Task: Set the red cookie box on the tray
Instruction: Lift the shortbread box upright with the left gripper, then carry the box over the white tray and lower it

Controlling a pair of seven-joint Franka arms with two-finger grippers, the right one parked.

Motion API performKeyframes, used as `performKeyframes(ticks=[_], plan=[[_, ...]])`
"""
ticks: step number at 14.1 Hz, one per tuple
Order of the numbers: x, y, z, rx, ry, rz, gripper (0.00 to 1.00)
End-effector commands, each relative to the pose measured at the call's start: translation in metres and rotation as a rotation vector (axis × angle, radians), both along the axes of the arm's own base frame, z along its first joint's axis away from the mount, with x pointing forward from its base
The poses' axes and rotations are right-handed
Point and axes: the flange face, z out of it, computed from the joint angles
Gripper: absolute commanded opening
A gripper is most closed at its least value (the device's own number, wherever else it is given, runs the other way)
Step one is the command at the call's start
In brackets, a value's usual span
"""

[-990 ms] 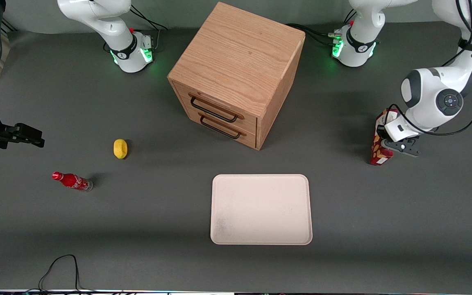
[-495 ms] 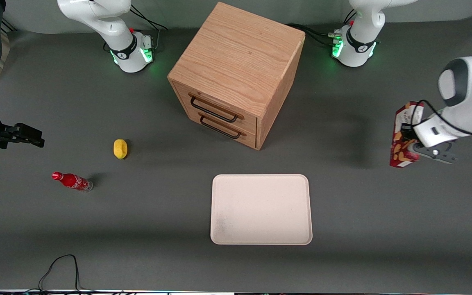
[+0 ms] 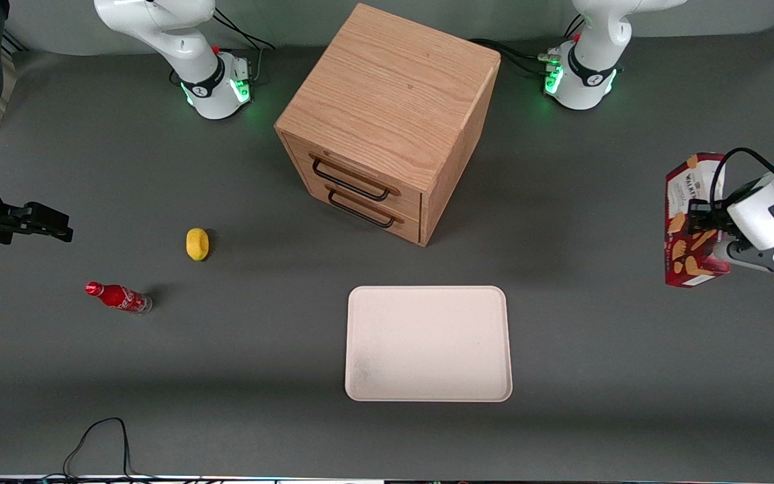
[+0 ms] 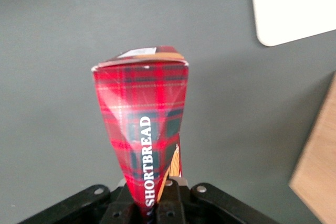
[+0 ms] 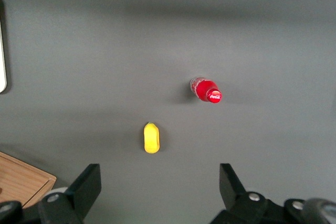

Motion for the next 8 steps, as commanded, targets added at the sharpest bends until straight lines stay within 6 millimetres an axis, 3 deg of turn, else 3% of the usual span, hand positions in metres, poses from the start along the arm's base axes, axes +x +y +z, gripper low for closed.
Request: performKeyframes(ticks=[1, 3, 6, 8], plan=[[0.047, -0.049, 0.005, -0.005, 0.035, 0.085, 0.0], [0.067, -0.097, -0.009, 0.003, 0.015, 0.145, 0.0], [0.091, -0.176, -0.058, 0.001, -0.034, 0.258, 0.0], [0.101, -0.216, -0.099, -0.014, -0.083, 0.246, 0.0]])
